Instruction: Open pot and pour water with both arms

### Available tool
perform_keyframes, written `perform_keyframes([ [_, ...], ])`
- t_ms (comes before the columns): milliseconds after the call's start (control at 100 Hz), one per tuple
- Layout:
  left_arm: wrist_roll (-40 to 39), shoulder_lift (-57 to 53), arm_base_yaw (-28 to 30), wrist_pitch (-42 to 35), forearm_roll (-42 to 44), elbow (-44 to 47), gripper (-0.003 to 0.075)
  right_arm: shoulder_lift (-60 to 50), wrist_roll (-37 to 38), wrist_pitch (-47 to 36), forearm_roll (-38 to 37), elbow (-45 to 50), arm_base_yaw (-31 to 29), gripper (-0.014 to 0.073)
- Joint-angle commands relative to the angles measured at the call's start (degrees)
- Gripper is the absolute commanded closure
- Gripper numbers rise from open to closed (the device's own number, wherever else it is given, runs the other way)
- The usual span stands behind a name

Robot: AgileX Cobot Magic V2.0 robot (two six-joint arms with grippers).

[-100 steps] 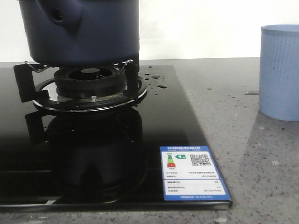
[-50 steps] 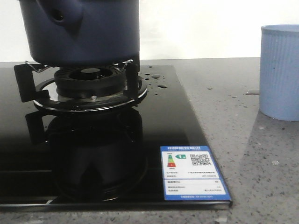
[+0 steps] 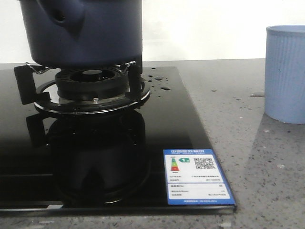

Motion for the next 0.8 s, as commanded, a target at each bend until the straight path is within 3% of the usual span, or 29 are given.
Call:
perform_keyframes([
  [0, -1.39, -6.33, -0.22, -0.35, -3.68, -2.21, 0.0251, -0.53, -0.07, -2.31, 0.28, -1.97, -0.33, 0.0661],
  [150, -4.00, -16.81, -0.22, -4.76, -3.40, 1.39, 0.0523, -5.41, -0.07, -2.07, -0.68, -0.18, -0.33, 0.0661],
  [290, -4.10, -29.22, -0.22, -10.92, -3.84, 11.45, 0.0670, -13.17, -0.07, 1.88, -0.68, 6.06, -0.33, 0.0661],
  [450, -4.10, -44.29, -0.22, -16.60, -3.84, 26.91, 0.0741, -22.16, -0.07, 8.35, -0.68, 14.02, -0.33, 0.0661],
  [580, -4.10, -54.14, -0.22, -19.16, -3.84, 38.03, 0.0739, -27.55, -0.07, 8.48, -0.68, 18.23, -0.33, 0.0661],
  [790, -4.10, -63.10, -0.22, -19.74, -3.84, 46.99, 0.0739, -29.34, -0.07, 7.30, -0.20, 19.31, -0.33, 0.0661],
])
